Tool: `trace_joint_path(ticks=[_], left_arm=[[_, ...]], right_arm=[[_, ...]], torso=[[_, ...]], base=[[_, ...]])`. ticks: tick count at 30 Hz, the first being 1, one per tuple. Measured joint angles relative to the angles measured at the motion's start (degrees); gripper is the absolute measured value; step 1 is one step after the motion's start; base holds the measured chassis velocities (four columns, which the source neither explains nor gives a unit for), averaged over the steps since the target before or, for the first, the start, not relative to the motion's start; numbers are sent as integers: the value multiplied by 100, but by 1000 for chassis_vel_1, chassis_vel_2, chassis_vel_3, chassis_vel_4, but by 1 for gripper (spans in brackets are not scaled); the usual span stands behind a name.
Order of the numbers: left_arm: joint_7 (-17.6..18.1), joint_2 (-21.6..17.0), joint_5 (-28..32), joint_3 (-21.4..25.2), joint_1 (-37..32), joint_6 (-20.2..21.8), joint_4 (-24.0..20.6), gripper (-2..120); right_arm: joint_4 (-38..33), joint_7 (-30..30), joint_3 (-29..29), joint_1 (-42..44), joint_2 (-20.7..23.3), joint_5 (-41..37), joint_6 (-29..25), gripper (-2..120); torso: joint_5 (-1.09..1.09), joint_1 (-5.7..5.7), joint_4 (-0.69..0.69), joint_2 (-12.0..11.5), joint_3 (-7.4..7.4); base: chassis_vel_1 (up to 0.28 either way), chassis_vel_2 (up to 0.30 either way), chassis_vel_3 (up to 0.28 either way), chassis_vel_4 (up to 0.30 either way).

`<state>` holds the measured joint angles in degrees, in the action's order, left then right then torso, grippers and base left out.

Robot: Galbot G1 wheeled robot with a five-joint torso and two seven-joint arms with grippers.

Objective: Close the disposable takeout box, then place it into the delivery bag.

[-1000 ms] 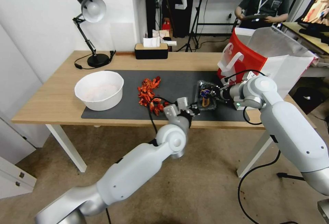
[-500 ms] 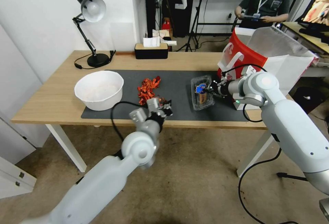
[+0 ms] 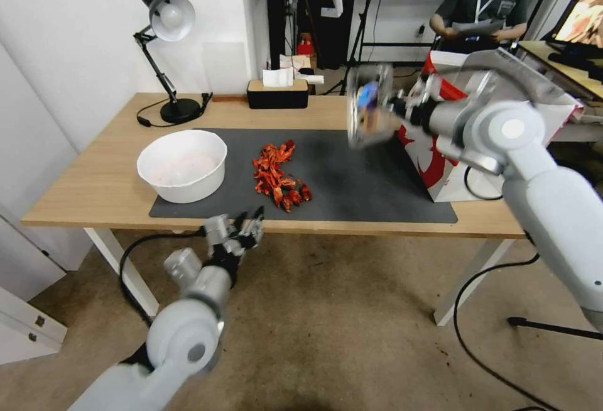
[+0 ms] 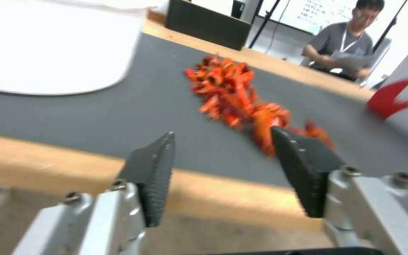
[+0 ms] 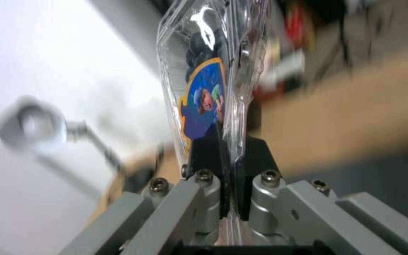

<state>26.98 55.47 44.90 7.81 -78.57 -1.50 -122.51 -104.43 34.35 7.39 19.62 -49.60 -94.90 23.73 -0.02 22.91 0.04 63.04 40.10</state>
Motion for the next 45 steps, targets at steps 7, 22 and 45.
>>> trace_joint_path(ticks=[7,22,45], left_arm=[[-202,63,-765,26,-329,-459,417,83],[-308,131,-873,-105,-192,-599,793,100],[-268,69,-921,-61,-139,-641,855,100]], right_arm=[[152,-201,-2,-151,512,2373,-804,0],[469,-236,832,906,998,3190,-854,2],[202,-275,1057,1340,953,2681,-762,85]], torso=[[3,1,-7,0,0],[1,1,-3,-1,1],[2,1,-4,-1,1]], base=[[0,0,0,0],[0,0,0,0],[0,0,0,0]])
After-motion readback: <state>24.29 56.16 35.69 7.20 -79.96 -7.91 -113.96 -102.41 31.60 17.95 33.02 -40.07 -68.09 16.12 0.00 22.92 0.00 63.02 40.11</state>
